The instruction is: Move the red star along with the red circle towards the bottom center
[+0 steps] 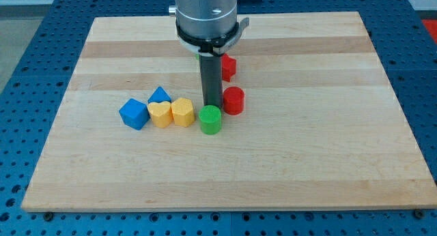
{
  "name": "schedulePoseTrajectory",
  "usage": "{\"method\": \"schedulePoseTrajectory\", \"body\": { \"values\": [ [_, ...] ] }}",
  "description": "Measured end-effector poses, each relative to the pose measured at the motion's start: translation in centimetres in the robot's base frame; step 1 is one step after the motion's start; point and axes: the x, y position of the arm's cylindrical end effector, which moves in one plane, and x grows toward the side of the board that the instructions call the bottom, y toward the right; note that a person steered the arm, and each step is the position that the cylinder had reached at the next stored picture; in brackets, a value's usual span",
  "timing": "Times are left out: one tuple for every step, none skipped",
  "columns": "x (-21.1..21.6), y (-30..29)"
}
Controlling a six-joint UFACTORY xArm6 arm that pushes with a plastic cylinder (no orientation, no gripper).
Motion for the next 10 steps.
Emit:
{"method": "schedulePoseTrajectory", "body": {
  "values": [
    [-4.6, -1.8],
    [-11.5, -4.9],
    [-16.8, -8.9],
    [-20.9, -10.9],
    [-21.0, -3.5],
    [-17.8, -2.3],
    [-12.4, 0.6],
    [-10.3, 1.8],
    [-9.3, 2.9],
    [-7.6, 4.7]
  ]
}}
